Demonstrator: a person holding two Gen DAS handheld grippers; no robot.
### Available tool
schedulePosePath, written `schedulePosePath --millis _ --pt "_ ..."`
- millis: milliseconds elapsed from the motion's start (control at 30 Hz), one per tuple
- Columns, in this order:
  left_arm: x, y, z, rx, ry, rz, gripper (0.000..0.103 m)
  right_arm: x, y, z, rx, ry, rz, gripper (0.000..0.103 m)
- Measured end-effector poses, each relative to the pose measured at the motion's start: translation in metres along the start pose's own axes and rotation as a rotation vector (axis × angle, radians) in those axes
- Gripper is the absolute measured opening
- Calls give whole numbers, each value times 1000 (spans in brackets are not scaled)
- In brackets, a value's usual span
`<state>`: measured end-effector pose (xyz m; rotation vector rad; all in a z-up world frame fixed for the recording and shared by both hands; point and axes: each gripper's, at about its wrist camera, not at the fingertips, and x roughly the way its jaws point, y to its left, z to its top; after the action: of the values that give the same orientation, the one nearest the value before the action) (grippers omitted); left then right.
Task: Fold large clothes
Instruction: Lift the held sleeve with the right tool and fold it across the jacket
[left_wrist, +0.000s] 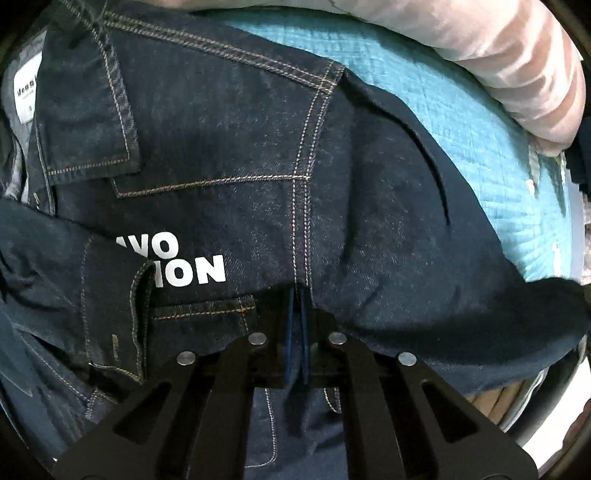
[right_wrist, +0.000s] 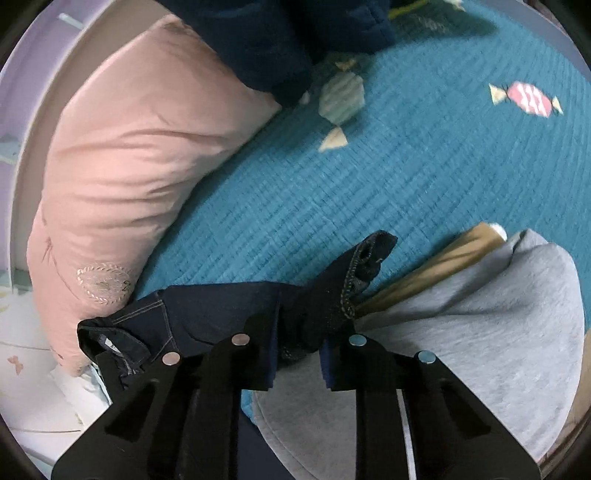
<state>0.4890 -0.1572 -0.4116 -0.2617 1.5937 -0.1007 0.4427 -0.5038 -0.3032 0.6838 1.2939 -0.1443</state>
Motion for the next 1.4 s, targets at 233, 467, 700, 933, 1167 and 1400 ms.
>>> schedulePosePath --millis 233,467,700,933,1167,1400 --pt "-11 -14 0 37 -2 29 4 -25 20 -4 -61 -62 25 16" --pt "-69 -25 -20 109 -98 12 4 -61 65 -21 -170 -106 73 16" --pt "-143 -9 -43 127 -199 9 5 -87 120 -52 -276 -132 104 16" --pt "-211 18 -66 125 -306 9 44 -102 182 -95 -414 -126 152 16" --pt "-261 74 -92 78 -385 2 52 -96 263 -152 -592 -81 193 16" --pt "-282 150 -113 -5 -416 7 58 -53 332 -208 -721 18 217 15"
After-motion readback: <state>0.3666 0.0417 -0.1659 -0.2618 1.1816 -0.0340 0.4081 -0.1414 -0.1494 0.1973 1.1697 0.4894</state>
